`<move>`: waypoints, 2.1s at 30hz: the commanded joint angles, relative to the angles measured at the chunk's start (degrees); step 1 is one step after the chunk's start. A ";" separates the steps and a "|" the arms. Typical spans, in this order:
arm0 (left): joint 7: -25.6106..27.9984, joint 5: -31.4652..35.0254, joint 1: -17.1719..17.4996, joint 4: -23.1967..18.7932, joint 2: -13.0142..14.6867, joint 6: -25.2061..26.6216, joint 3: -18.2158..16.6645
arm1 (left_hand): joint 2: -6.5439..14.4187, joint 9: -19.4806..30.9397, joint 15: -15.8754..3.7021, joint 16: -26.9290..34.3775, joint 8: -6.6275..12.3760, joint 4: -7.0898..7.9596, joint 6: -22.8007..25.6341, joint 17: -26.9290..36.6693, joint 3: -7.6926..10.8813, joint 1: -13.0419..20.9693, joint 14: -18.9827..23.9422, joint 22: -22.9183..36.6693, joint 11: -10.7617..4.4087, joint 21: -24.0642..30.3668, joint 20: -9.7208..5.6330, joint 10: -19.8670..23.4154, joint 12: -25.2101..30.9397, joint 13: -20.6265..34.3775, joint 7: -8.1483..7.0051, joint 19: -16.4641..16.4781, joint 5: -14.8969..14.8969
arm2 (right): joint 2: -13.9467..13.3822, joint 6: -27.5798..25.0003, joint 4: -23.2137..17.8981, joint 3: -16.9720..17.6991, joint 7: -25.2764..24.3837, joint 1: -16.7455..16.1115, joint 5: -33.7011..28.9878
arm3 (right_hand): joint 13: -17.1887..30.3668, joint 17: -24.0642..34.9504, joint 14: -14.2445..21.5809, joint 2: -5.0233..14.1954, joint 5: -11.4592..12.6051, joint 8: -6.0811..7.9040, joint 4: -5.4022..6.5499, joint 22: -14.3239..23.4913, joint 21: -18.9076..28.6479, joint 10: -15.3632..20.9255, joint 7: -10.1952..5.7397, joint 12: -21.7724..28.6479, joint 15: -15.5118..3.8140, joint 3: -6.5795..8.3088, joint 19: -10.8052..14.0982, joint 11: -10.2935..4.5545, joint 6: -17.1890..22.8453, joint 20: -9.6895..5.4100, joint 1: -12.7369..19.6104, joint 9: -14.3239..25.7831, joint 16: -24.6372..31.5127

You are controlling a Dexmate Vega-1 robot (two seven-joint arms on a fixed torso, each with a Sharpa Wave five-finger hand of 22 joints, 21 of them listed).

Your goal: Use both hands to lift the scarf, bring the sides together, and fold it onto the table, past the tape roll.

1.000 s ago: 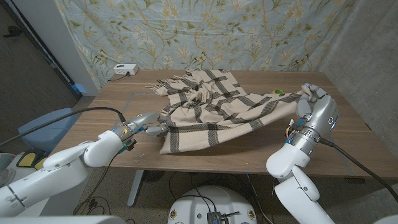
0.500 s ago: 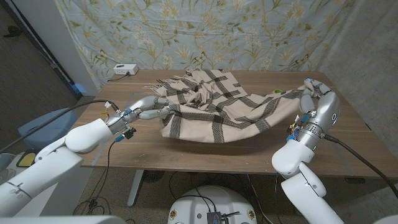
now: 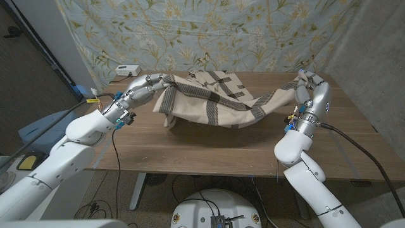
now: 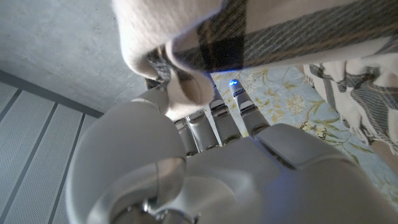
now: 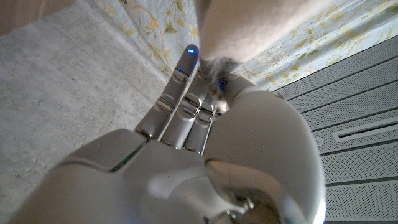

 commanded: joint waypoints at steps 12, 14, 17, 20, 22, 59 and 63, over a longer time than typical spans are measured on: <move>14.56 6.07 3.93 -4.74 -1.92 -0.77 -7.14 | -0.26 1.51 -8.25 -0.55 7.94 0.04 3.84 0.00 1.19 0.48 0.52 0.24 -0.18 0.88 0.14 -0.16 1.43 1.47 4.06 0.28 0.35 | 0.73 8.91 18.16 -4.89 3.08 21.01 7.99 | 0.17 0.47 0.09 0.43 0.23 -0.27 -0.33 0.02 1.04 1.86 0.20 -0.75 -0.31 0.35 -0.55 1.23 0.72 -4.21 -0.14 0.30 -0.30; 16.38 7.25 4.44 -5.23 -2.22 -0.11 -7.85 | -0.28 1.65 -8.30 -0.58 8.02 0.01 3.82 -0.01 1.30 0.52 0.53 0.26 -0.20 0.93 0.11 -0.21 1.53 1.60 4.12 0.28 0.36 | 0.72 8.77 19.35 -5.38 3.25 22.41 8.14 | 0.17 0.52 0.17 0.45 0.22 -0.29 -0.33 0.00 1.12 1.87 0.16 -0.82 -0.32 0.35 -0.62 1.17 0.76 -4.22 -0.16 0.30 -0.26; 18.20 7.99 4.67 -5.62 -2.59 1.07 -8.53 | -0.31 1.88 -8.29 -0.60 8.12 0.02 3.72 -0.01 1.42 0.55 0.57 0.27 -0.13 0.98 0.11 -0.28 1.70 1.82 4.19 0.23 0.36 | 0.70 8.59 21.08 -6.11 3.44 24.46 8.31 | 0.19 0.56 0.17 0.44 0.22 -0.35 -0.40 -0.03 1.26 1.89 0.17 -0.96 -0.36 0.38 -0.71 1.19 0.77 -4.23 -0.13 0.31 -0.30; 21.05 10.02 4.66 -6.25 -2.62 3.10 -9.27 | -0.32 2.09 -8.32 -0.63 8.28 0.01 3.81 -0.02 1.56 0.59 0.59 0.29 -0.14 1.04 0.08 -0.29 1.88 2.02 4.24 0.21 0.36 | 0.82 8.34 22.80 -6.80 3.59 26.56 8.61 | 0.20 0.60 0.18 0.44 0.21 -0.39 -0.37 -0.05 1.37 1.92 0.14 -1.05 -0.27 0.36 -0.76 1.23 0.79 -4.22 -0.20 0.31 -0.31; 22.89 11.47 4.43 -6.58 -2.64 4.52 -9.62 | -0.36 2.32 -8.32 -0.67 8.35 0.00 3.65 -0.02 1.70 0.63 0.60 0.31 -0.22 1.11 0.05 -0.29 2.08 2.23 4.39 0.19 0.36 | 0.80 8.29 23.97 -7.32 3.83 27.87 8.82 | 0.21 0.62 0.15 0.44 0.21 -0.43 -0.40 -0.07 1.48 2.00 0.15 -1.10 -0.30 0.38 -0.78 1.24 0.78 -4.22 -0.20 0.32 -0.35; 56.23 57.13 -11.20 -12.25 -2.01 44.12 2.80 | -0.85 2.08 -8.24 -0.83 8.20 0.09 3.81 0.00 2.45 0.52 0.34 0.41 -0.64 1.89 -0.09 -0.91 3.49 3.94 4.05 0.20 0.07 | 5.33 11.71 54.88 -17.92 5.21 51.96 12.32 | 0.36 1.06 -0.04 0.49 0.18 -0.96 -0.54 -0.40 3.12 2.27 0.08 -2.50 -0.29 0.57 -1.73 1.18 0.85 -4.32 -0.49 0.38 -0.83; 57.49 60.11 -13.73 -11.34 -2.19 47.50 5.45 | -0.92 1.91 -8.27 -0.80 8.09 0.04 3.83 0.02 2.46 0.53 0.34 0.42 -0.67 1.99 -0.13 -0.85 3.44 3.74 4.03 0.22 0.00 | 6.40 13.06 60.42 -19.62 5.59 55.26 12.68 | 0.37 1.10 -0.06 0.46 0.18 -1.02 -0.58 -0.44 3.28 2.33 0.04 -2.60 -0.31 0.59 -1.79 1.17 0.82 -4.34 -0.50 0.39 -0.88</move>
